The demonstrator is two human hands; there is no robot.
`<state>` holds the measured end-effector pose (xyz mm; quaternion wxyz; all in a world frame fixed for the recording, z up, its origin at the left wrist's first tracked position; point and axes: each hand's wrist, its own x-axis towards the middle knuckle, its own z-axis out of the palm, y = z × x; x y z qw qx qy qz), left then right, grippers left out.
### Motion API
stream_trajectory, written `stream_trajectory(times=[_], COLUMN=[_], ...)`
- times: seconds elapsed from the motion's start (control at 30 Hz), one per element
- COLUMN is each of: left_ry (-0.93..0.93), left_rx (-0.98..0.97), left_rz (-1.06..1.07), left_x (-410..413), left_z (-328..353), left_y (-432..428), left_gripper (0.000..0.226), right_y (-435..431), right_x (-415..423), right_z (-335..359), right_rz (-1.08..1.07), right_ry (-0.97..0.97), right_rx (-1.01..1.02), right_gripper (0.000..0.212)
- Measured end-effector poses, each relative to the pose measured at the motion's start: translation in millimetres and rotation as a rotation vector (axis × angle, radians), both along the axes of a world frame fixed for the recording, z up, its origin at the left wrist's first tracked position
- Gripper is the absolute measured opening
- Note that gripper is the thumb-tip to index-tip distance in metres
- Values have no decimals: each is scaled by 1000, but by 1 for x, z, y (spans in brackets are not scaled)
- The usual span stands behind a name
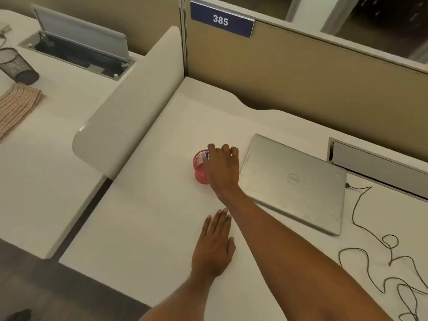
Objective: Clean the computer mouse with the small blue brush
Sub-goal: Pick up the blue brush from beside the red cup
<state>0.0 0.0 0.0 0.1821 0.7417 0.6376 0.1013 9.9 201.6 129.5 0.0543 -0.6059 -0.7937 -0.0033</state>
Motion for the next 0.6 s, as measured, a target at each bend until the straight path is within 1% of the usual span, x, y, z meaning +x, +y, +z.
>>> stream_trajectory(times=[0.03,0.1,0.2,0.33,0.4,0.5,0.6], left_ry=[9,23,37,68,57,56,49], left_rx=[-7,-2,-15,-9,-15,-19,-34], left_rz=[1,2,-18,-26,-21,-16,-17], left_x=[0,-1,1,0,1,1,1], left_z=[1,2,3,1,1,0,-3], left_y=[1,2,0,-1,-1,-1,0], left_gripper=[62,61,60,60,60,61,61], right_y=[3,7,9,10,9,8,5], right_x=[-3,-8,-12,-16,-17,-15,-11], right_z=[1,-2,-8,-9,-7,-4,4], right_rz=[-6,-18,-1,-45,-54,-20,-23], right_ry=[-14,-31,-91,-49,-28,-10,56], right_rx=[-40,-53,-15,-29,-46,-42,10], right_gripper=[20,25,39,50,51,46,44])
